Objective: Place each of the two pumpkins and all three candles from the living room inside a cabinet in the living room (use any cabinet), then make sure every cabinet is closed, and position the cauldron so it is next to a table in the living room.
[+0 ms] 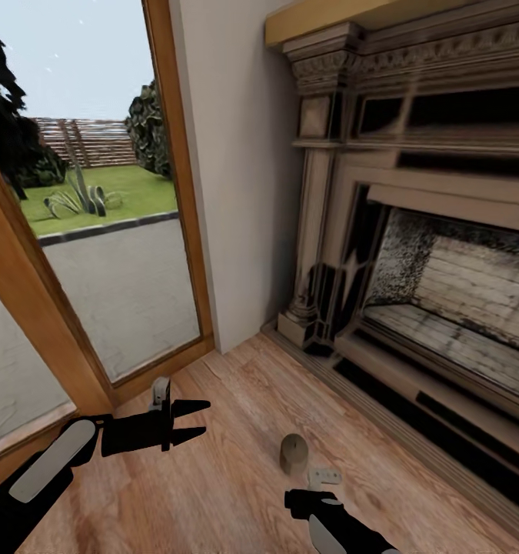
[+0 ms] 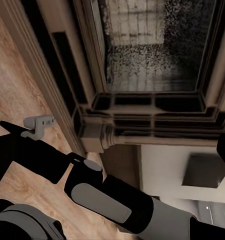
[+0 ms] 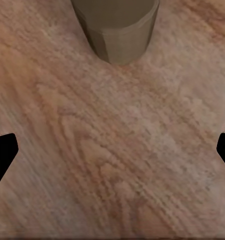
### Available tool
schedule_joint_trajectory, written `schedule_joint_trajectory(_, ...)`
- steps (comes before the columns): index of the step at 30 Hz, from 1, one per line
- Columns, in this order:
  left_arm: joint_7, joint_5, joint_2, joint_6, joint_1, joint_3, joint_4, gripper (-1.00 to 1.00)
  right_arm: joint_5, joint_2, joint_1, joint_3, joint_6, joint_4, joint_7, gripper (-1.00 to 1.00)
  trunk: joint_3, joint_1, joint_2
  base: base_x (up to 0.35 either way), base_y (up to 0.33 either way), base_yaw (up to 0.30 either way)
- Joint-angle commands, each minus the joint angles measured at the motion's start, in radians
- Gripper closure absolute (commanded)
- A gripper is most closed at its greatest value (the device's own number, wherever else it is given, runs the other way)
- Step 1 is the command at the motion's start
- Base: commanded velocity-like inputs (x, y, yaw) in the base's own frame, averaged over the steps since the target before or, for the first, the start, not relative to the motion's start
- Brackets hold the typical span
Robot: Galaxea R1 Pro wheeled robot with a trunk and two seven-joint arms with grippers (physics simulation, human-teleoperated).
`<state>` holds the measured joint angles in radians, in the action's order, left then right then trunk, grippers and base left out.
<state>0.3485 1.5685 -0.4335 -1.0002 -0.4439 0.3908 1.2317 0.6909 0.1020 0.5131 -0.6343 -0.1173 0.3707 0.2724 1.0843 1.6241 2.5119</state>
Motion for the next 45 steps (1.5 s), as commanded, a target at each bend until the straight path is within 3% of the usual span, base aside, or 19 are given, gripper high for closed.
schedule_joint_trajectory(1,0.009,-0.005,-0.001,0.000,-0.001,0.002,-0.001,-1.00,0.006,-0.001,0.001,-0.008,-0.005,0.001,0.008,-1.00,0.005,0.000,0.001,0.000,0.000,0.000)
schedule_joint_trajectory(10,0.009,-0.005,-0.001,0.001,-0.001,0.002,0.006,-1.00,0.006,-0.001,0.001,-0.008,-0.004,0.001,0.008,-1.00,0.005,0.000,0.001,0.015,0.000,0.000)
schedule_joint_trajectory(45,0.009,-0.005,-0.002,0.001,-0.001,0.007,0.005,-1.00,0.006,-0.001,0.001,-0.008,-0.004,-0.003,0.008,-1.00,0.005,0.000,0.001,0.225,0.000,0.000)
